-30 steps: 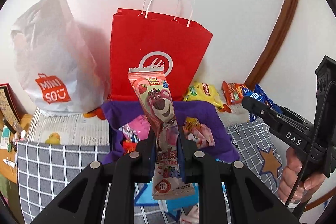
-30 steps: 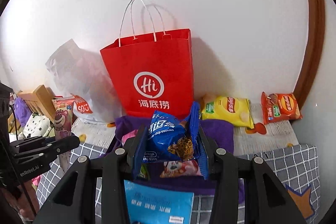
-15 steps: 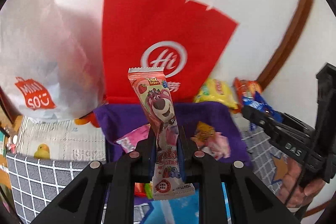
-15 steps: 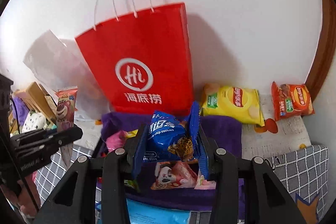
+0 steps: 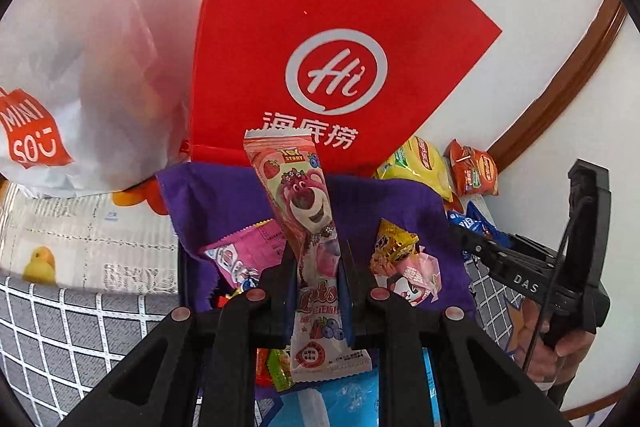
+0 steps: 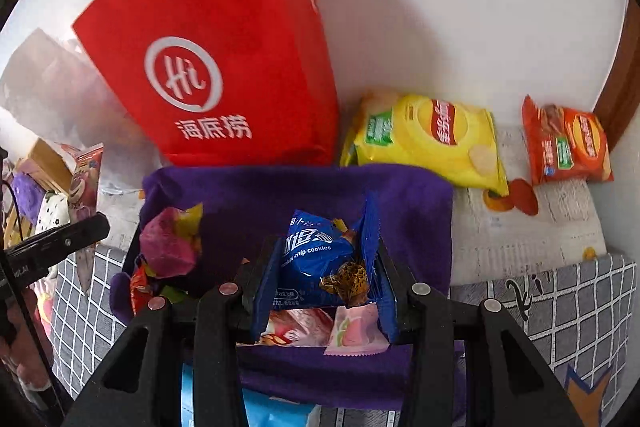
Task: Organize snacks
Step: 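Carry the blue cookie bag and pink strawberry bar up over the purple towel, then open both tools to drop the bags onto the purple towel, then pull both open tools back from the towel toward the loose packs, then grasp the pink biscuit pack with the right tool while the left tool grasps the white sachet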
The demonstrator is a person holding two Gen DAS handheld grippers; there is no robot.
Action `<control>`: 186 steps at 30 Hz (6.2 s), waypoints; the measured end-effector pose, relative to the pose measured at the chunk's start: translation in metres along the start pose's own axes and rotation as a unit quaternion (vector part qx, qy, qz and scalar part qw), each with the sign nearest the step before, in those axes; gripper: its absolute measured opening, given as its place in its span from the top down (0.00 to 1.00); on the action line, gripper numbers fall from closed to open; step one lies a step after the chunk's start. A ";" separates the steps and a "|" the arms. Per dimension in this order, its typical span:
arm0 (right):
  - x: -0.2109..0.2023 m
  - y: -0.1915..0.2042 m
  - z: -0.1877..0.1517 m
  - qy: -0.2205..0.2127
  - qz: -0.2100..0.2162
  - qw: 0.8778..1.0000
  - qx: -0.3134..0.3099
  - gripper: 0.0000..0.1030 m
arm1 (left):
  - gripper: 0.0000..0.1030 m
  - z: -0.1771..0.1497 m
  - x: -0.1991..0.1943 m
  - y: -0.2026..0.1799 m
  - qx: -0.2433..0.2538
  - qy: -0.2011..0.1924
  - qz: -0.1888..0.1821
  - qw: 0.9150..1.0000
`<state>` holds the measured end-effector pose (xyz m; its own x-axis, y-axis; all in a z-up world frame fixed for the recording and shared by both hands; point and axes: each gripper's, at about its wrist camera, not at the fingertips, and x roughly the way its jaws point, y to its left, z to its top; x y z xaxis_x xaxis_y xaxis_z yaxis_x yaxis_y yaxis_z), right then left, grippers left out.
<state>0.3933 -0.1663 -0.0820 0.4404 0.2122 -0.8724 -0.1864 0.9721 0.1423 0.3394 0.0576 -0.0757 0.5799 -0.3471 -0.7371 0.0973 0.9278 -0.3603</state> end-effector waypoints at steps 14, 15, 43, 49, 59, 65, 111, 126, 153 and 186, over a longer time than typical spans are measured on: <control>0.019 -0.015 -0.002 0.023 -0.005 0.999 0.025 0.58 | 0.84 -0.003 0.014 -0.006 -0.001 0.011 -0.015 1.000; 0.020 -0.017 -0.002 0.023 -0.004 0.999 0.030 0.58 | 0.84 -0.003 0.015 -0.006 -0.002 0.013 -0.015 1.000; 0.047 -0.002 -0.010 0.054 0.001 0.998 0.017 0.53 | 0.83 -0.011 0.051 -0.015 -0.013 0.046 -0.037 0.998; 0.045 0.001 -0.009 0.052 0.007 0.999 0.014 0.48 | 0.83 -0.012 0.053 -0.014 -0.016 0.048 -0.040 0.998; 0.030 0.009 -0.007 0.041 0.012 0.999 0.004 0.44 | 0.82 -0.012 0.051 -0.012 -0.016 0.047 -0.046 0.998; 0.009 0.017 -0.005 0.013 0.028 0.999 -0.008 0.35 | 0.78 -0.012 0.047 -0.014 -0.014 0.039 -0.045 0.998; -0.135 0.060 -0.129 -0.059 0.010 0.998 -0.028 0.26 | 0.35 -0.041 -0.088 -0.051 0.025 -0.012 -0.001 1.000; -0.069 0.063 -0.228 0.053 0.023 0.998 -0.039 0.59 | 0.35 -0.123 -0.117 -0.012 0.009 0.008 0.035 0.999; -0.041 0.098 -0.243 0.059 0.024 0.992 -0.107 0.55 | 0.35 -0.168 -0.118 0.002 0.019 0.023 0.038 0.999; -0.065 0.001 -0.268 -0.022 -0.040 0.999 -0.028 0.53 | 0.33 -0.238 -0.036 -0.040 0.112 0.137 -0.019 0.984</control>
<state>0.1293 -0.2057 -0.1502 0.4939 0.1402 -0.8581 -0.1973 0.9792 0.0464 0.1225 0.0007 -0.1709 0.3349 -0.3769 -0.8636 0.3076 0.9101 -0.2779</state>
